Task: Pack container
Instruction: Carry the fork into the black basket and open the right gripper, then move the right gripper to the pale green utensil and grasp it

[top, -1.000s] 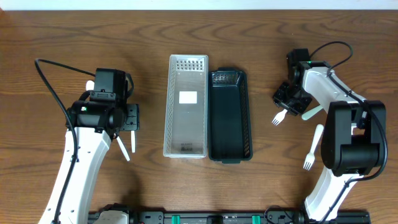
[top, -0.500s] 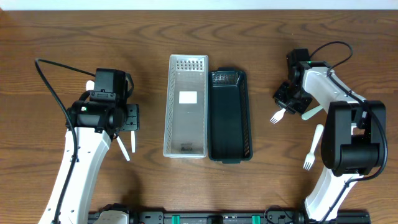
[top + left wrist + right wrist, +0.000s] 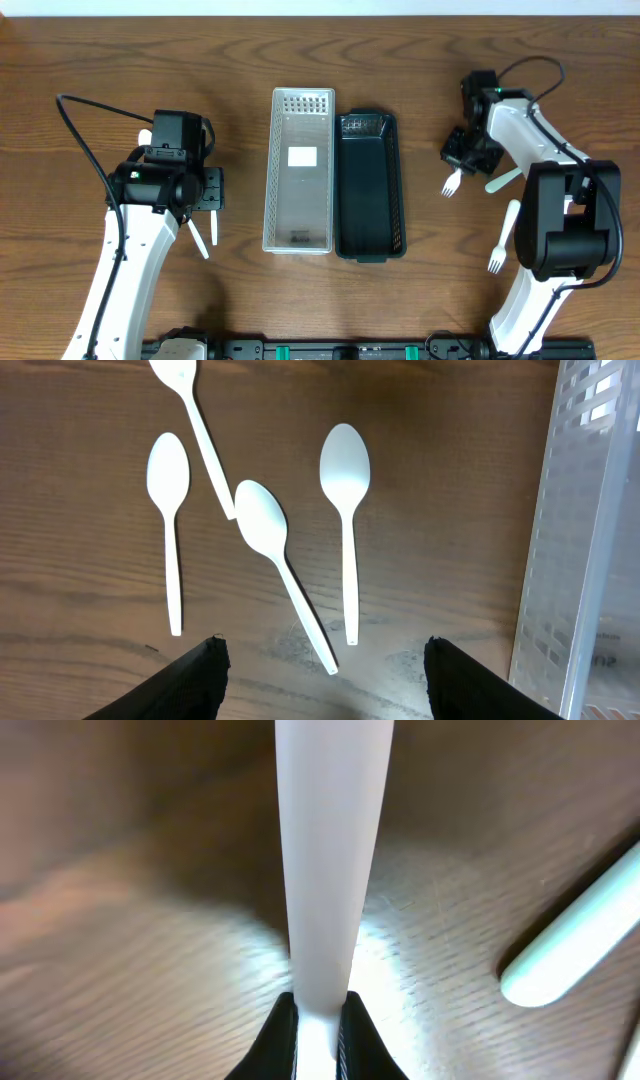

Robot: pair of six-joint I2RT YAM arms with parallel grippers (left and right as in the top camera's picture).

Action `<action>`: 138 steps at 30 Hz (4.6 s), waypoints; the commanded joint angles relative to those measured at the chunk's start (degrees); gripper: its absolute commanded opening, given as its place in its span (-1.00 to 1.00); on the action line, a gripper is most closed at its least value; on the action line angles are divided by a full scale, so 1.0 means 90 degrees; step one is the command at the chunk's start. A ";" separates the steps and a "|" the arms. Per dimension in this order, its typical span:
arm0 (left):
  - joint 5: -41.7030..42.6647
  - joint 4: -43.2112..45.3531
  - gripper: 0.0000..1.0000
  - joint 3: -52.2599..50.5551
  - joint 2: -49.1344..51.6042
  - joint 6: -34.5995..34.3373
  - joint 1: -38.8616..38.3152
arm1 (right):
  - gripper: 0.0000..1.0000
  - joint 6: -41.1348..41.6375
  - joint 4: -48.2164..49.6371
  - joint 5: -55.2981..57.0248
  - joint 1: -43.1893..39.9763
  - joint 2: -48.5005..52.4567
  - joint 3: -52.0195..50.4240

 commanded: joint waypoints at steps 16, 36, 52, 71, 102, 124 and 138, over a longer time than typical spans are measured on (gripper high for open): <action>-0.0053 -0.0024 0.30 0.0080 0.0041 0.0012 0.0010 | -0.97 -0.0355 -0.0833 0.0240 0.2909 -0.1518 0.0782; -0.0053 -0.0017 0.31 0.0080 0.0041 0.0012 0.0010 | 0.10 -0.0886 0.0984 0.0177 0.3203 -0.1523 -0.0602; -0.0051 -0.0022 0.32 0.0080 0.0041 0.0012 0.0010 | 0.37 0.0126 -0.0061 0.0782 -0.0644 -0.1800 0.1239; -0.0051 -0.0087 0.32 0.0080 0.0041 0.0010 0.0010 | 0.68 0.0044 0.0007 0.0648 -0.2074 0.0566 0.1236; -0.0051 -0.0085 0.32 0.0080 0.0041 0.0010 0.0010 | 0.76 0.0041 0.0913 0.0505 -0.2307 0.0627 0.0168; -0.0051 -0.0087 0.31 0.0080 0.0041 0.0010 0.0010 | -0.18 0.0041 0.1018 0.0508 -0.2307 0.0627 0.0168; -0.0051 -0.0092 0.31 0.0080 0.0041 0.0010 0.0010 | -0.55 0.0041 0.1088 0.0512 -0.2307 0.0627 0.0168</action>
